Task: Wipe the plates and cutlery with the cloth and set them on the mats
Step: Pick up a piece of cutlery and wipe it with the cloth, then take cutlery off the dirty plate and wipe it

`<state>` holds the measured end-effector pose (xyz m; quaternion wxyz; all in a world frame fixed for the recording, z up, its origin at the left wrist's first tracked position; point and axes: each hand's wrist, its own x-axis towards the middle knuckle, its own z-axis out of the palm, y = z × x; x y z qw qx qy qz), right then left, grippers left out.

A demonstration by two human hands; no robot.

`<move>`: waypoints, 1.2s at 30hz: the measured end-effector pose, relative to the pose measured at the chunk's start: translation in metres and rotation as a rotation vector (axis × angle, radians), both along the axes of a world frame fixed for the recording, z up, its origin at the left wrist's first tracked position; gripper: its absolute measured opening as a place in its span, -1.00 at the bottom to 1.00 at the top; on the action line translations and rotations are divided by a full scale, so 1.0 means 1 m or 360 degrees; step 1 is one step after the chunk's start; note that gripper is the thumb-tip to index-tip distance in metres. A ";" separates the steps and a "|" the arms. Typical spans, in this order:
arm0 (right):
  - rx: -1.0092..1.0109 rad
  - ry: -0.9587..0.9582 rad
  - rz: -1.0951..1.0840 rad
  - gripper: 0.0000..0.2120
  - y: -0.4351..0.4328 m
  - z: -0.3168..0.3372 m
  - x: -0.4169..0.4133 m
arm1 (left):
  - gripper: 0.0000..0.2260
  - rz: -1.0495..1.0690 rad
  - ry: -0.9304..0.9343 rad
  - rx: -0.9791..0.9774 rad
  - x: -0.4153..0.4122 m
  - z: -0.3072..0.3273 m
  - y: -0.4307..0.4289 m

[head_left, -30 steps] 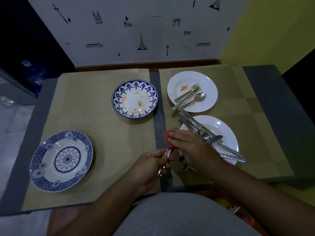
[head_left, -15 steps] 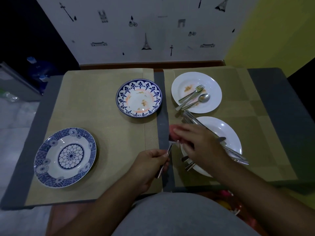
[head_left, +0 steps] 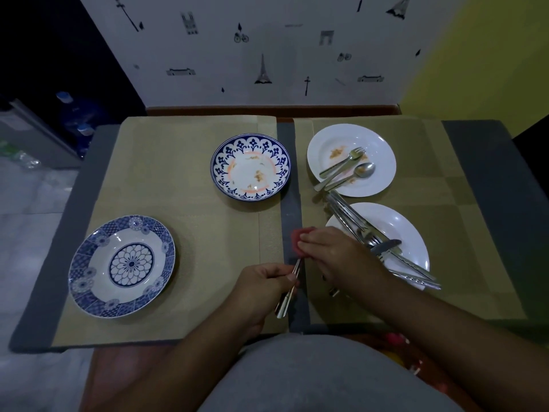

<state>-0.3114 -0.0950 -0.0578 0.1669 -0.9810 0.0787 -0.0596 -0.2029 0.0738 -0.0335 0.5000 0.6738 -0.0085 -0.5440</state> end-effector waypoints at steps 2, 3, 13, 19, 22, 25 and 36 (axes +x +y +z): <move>0.0045 -0.0006 -0.0087 -0.57 -0.010 0.000 0.012 | -0.88 0.0058 0.0047 0.0024 0.003 -0.002 0.000; 0.0064 -0.0013 -0.0118 -0.57 -0.012 0.000 0.018 | -0.89 0.0080 0.0073 0.0037 0.004 -0.002 0.000; 0.0336 -0.0090 -0.0301 -0.55 -0.003 0.015 0.027 | -0.87 0.0225 -0.0089 0.0257 0.027 -0.037 0.014; 0.0381 -0.0032 -0.0326 -0.55 0.017 0.015 0.021 | -0.87 0.0055 -0.0326 0.0347 0.032 -0.057 0.006; 0.0378 -0.0008 -0.0324 -0.54 0.021 0.017 0.019 | -0.88 -0.0065 -0.0536 0.0364 0.035 -0.064 0.008; 0.0403 0.0029 -0.0367 -0.53 0.023 0.015 0.016 | -0.92 -0.0155 -0.0721 0.0390 0.036 -0.067 0.010; 0.0623 0.0062 -0.0622 -0.53 0.026 0.033 0.010 | -0.90 -0.0193 -0.0961 0.0465 0.039 -0.069 0.015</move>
